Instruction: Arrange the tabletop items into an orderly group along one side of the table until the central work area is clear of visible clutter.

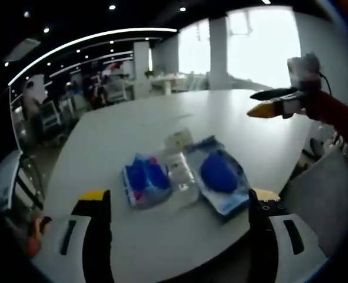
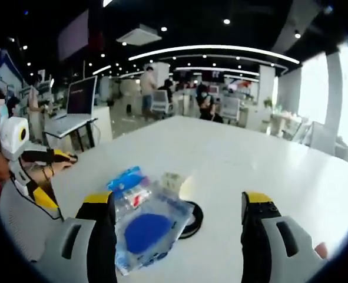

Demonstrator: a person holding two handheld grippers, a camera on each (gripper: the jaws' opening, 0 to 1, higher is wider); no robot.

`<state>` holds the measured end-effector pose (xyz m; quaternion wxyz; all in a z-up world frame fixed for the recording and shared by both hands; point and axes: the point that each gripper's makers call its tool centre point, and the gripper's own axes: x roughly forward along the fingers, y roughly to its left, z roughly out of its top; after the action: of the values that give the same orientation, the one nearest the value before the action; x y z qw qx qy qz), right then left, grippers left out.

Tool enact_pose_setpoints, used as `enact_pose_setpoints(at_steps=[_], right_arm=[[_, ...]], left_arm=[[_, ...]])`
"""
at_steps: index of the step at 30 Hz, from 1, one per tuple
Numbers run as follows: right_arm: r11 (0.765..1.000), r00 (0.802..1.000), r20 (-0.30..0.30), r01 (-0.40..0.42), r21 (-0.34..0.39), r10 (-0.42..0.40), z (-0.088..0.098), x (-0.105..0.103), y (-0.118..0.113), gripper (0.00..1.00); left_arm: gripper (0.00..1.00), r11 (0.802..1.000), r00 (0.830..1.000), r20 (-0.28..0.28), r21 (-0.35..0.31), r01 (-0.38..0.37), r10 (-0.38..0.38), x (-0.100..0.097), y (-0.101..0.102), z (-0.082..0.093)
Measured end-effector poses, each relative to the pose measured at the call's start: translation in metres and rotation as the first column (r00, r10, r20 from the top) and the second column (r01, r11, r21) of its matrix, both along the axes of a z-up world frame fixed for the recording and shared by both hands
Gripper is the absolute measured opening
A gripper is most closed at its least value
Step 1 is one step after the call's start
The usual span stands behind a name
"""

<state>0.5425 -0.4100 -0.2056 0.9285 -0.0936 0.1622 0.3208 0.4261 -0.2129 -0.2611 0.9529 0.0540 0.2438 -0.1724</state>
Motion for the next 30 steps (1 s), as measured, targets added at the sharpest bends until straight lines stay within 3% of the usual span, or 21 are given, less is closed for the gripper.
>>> enact_pose_setpoints(at_steps=[6,11,23,30], right_arm=[[1.000,1.000,0.012,-0.018,-0.002,0.018,0.007,0.028,0.011,0.84],[1.000,1.000,-0.011,-0.027,-0.007,0.027,0.000,0.049,0.017,0.80],[0.998,0.990,-0.129,-0.059,-0.002,0.059,-0.039,0.083,0.035,0.69],[0.998,0.978,-0.198,-0.067,0.016,0.069,-0.060,0.093,0.044,0.62]], left_arm=[[0.95,1.000,1.000,0.002,-0.004,-0.002,0.002,0.000,0.001,0.000],[0.95,1.000,1.000,-0.002,-0.003,0.001,-0.001,0.000,0.000,0.000],[0.94,1.000,1.000,-0.016,0.001,0.002,-0.002,0.000,0.000,-0.004],[0.93,1.000,1.000,-0.028,0.001,0.001,-0.001,-0.001,0.000,-0.007]])
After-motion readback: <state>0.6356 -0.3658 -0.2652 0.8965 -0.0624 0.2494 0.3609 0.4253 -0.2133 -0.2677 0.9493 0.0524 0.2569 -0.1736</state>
